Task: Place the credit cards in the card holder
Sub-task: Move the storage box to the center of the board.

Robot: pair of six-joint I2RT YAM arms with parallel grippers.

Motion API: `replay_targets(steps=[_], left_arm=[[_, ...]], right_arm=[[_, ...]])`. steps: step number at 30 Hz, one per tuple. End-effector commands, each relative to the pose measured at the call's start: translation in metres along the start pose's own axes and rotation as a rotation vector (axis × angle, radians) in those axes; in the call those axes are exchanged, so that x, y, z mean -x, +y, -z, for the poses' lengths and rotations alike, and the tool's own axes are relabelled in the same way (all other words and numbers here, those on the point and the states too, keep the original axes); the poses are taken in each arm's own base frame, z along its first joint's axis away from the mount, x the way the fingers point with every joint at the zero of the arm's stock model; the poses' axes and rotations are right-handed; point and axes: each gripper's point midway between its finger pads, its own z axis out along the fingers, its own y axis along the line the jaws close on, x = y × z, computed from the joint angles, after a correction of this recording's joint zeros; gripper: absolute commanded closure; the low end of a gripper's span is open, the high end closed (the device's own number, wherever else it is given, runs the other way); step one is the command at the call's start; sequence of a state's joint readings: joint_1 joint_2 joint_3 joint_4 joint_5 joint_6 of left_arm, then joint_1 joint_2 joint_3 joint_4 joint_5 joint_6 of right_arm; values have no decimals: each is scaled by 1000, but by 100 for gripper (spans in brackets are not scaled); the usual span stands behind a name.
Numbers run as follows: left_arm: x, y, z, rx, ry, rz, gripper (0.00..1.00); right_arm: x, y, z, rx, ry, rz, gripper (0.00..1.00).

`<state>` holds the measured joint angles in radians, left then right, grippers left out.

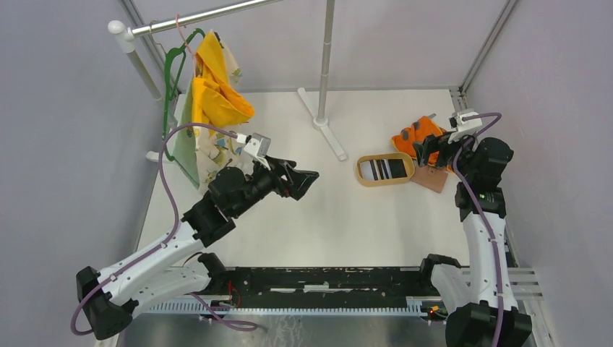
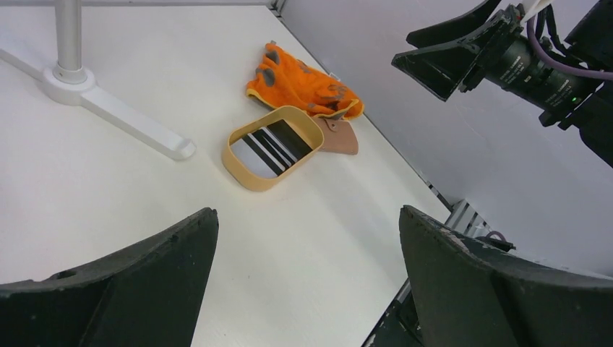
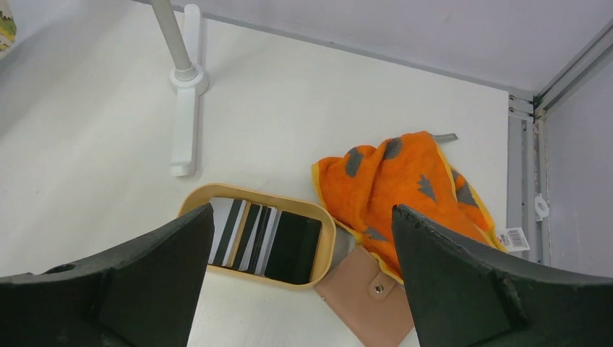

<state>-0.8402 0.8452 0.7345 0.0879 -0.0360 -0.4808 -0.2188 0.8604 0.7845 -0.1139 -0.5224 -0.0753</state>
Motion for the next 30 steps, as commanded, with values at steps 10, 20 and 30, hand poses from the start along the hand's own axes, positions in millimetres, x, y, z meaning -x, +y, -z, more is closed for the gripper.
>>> replay_targets(steps=[10, 20, 30], left_arm=[[-50, 15, -8, 1, 116, -17, 1], [-88, 36, -29, 29, 148, -1, 2], [-113, 36, -45, -11, 205, -10, 6]], right_arm=[[-27, 68, -9, 500, -101, 178, 2], [-97, 88, -22, 748, -70, 773, 2], [-139, 61, -49, 907, 147, 968, 2]])
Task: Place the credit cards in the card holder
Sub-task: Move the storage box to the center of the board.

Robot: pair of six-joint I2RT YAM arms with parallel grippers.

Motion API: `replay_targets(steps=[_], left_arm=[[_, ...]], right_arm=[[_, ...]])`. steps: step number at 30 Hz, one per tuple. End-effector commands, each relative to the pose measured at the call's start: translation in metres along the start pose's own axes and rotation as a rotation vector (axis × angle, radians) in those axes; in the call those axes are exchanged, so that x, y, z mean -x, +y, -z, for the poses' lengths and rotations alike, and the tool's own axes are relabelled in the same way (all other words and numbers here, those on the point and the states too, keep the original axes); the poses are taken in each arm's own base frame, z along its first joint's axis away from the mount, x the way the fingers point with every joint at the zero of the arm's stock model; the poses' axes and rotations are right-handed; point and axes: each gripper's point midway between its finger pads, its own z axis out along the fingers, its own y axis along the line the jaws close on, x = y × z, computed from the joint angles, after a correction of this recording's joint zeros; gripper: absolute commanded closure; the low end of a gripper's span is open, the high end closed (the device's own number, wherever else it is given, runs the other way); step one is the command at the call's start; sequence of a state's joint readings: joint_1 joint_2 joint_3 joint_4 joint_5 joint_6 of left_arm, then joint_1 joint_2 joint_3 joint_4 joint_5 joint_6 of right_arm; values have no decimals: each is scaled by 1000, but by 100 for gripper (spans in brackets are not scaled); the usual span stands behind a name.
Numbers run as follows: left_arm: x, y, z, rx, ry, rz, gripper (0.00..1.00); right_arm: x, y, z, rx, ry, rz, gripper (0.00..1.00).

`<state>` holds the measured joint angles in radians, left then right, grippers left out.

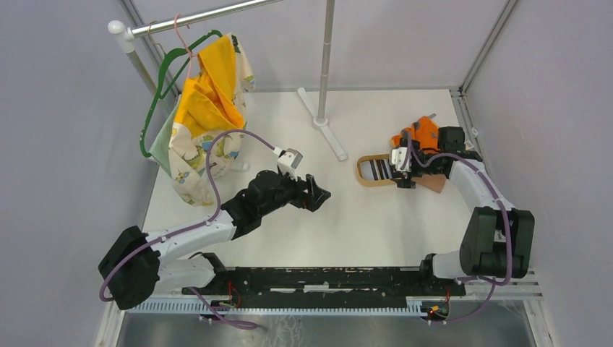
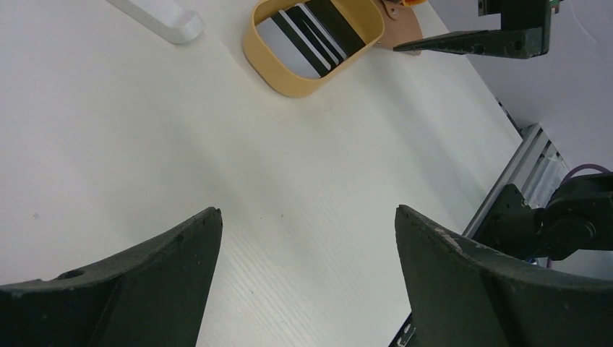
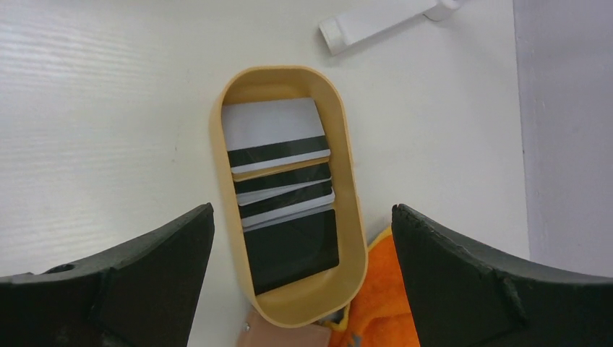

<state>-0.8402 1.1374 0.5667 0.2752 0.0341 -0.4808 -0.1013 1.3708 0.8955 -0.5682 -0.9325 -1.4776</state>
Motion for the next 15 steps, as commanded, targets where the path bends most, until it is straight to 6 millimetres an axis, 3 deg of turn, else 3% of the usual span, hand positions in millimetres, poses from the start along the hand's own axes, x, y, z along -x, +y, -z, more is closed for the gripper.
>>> replay_targets(steps=[1, 4, 8, 15], left_arm=[[15, -15, -7, -71, -64, -14, 7], [10, -12, -10, -65, -50, -14, 7], [8, -9, -15, -54, -40, -22, 8], [3, -6, -25, -44, -23, -36, 8]], right_arm=[[-16, -2, 2, 88, 95, 148, 2], [-29, 0, -8, 152, 143, 138, 7], [-32, 14, -23, 252, 160, 116, 15], [-43, 26, -34, 279, 196, 41, 32]])
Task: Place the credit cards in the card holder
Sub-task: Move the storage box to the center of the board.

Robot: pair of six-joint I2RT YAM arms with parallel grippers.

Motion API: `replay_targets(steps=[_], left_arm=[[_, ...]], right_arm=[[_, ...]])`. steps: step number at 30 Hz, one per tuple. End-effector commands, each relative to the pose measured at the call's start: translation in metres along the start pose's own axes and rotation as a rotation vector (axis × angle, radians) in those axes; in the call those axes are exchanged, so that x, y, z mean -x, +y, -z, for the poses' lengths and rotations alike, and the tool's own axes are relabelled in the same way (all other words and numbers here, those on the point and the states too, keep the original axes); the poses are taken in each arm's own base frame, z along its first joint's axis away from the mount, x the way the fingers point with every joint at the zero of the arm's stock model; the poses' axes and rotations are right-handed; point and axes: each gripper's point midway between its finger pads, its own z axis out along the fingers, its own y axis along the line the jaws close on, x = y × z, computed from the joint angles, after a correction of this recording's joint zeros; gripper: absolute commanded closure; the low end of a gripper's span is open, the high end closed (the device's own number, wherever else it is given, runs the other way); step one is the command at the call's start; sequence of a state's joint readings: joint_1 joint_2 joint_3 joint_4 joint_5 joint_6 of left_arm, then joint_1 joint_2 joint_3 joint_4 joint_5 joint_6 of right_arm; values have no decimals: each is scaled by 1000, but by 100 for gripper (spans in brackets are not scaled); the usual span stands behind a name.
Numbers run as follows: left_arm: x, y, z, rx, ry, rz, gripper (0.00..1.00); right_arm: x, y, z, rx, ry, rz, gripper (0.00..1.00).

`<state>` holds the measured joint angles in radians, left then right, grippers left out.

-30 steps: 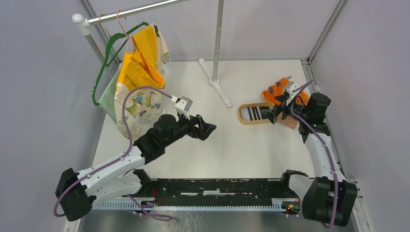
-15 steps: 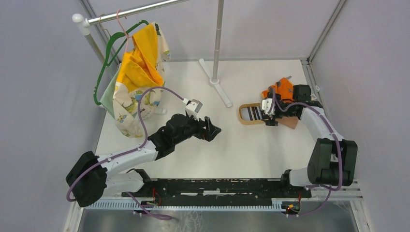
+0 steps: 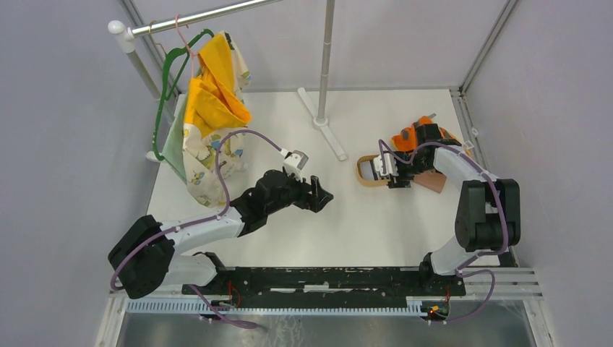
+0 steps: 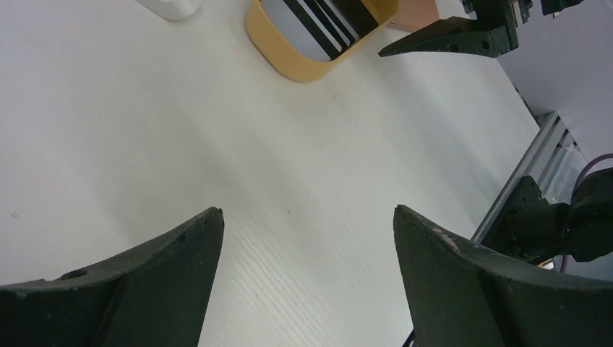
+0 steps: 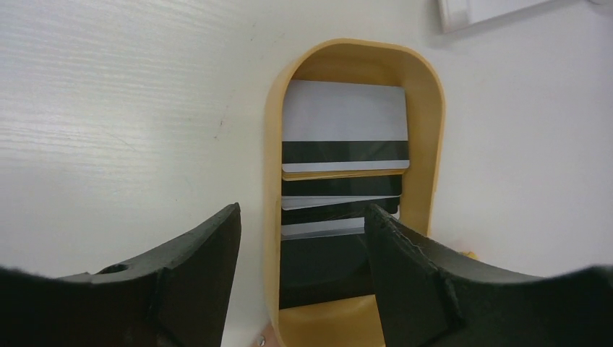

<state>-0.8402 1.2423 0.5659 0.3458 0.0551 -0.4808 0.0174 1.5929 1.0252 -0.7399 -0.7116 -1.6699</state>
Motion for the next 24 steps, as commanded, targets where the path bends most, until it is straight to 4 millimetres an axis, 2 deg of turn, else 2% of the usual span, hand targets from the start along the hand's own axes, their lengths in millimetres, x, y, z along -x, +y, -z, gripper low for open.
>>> replay_targets(steps=[1, 7, 11, 16, 24], left_arm=[[21, -11, -8, -39, -64, -41, 8], [20, -12, -17, -43, -47, -65, 10], [19, -10, -21, -41, -41, -75, 10], [17, -10, -24, -41, -33, -80, 10], [20, -7, -21, -23, -41, -88, 11]], right_arm=[[-8, 2, -2, 18, 37, -43, 34], [-16, 3, -14, 39, 58, -84, 49], [-17, 4, -18, 39, 68, -92, 54], [-17, 10, -26, 65, 86, -90, 70], [6, 17, -34, 88, 59, -30, 95]])
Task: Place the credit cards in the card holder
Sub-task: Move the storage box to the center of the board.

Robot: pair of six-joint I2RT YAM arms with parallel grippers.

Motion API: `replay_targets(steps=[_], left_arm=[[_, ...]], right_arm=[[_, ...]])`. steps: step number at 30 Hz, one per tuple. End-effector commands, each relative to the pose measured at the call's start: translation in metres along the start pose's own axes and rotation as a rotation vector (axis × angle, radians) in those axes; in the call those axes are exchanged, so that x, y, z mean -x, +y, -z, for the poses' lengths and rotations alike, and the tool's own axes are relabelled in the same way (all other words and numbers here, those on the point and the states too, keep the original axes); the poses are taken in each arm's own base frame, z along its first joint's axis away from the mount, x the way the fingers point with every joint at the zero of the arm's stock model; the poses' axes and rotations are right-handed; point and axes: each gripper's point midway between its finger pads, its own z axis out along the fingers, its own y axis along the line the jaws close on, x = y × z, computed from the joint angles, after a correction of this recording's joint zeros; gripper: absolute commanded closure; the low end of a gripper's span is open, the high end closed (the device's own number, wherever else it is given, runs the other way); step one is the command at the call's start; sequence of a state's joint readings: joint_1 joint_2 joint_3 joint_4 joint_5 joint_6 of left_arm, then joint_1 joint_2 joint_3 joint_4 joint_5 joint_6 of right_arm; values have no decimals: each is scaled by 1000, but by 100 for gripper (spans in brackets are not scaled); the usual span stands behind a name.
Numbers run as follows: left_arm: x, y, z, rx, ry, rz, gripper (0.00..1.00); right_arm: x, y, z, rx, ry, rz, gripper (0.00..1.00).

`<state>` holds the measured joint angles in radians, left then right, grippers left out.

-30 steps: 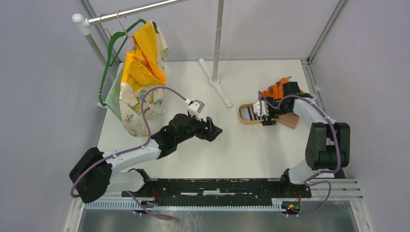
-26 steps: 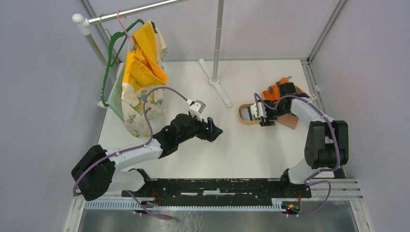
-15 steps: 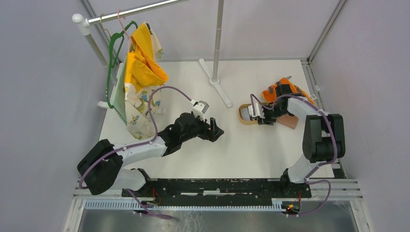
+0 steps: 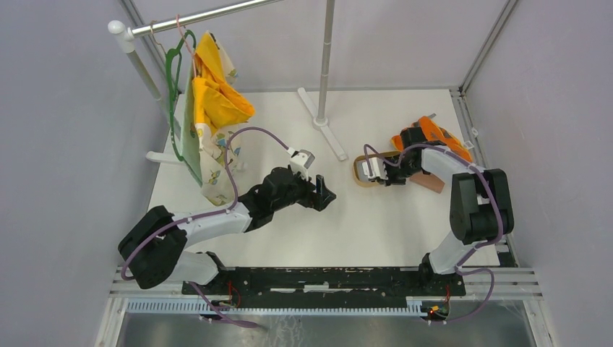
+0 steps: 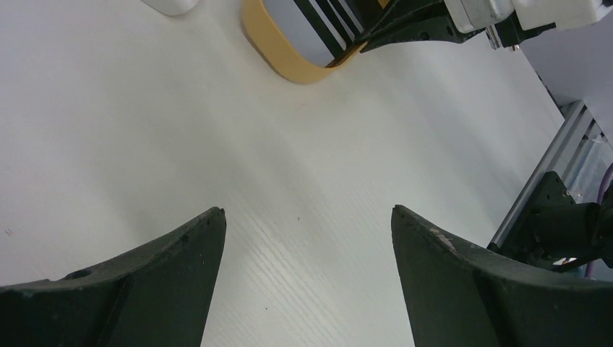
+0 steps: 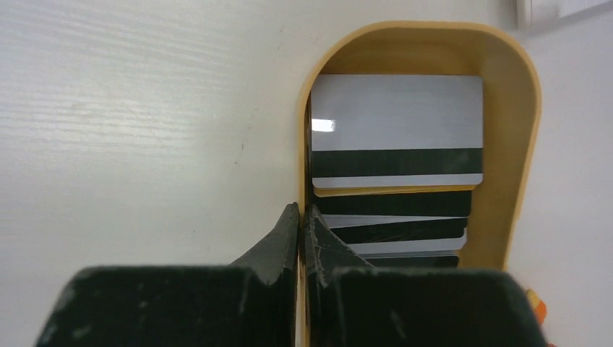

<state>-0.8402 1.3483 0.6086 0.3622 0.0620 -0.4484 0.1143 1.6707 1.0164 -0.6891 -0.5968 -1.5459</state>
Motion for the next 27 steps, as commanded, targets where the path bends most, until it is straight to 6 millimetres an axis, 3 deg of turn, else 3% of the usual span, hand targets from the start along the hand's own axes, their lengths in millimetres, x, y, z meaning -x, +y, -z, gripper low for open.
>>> replay_targets(steps=[1, 10, 19, 23, 27], left_arm=[[32, -12, 0, -32, -90, -60, 11], [39, 9, 29, 97, -136, -55, 14], [47, 34, 77, 241, -229, -7, 14], [50, 37, 91, 258, -260, 11, 14], [50, 34, 96, 243, -271, 22, 14]], right_arm=[[19, 3, -3, -6, -36, 51, 98], [99, 26, -29, 55, -201, 139, 100], [189, 29, -93, 133, -226, 105, 98], [219, 33, -104, 155, -221, 80, 72], [231, 30, -76, 136, -241, 110, 46]])
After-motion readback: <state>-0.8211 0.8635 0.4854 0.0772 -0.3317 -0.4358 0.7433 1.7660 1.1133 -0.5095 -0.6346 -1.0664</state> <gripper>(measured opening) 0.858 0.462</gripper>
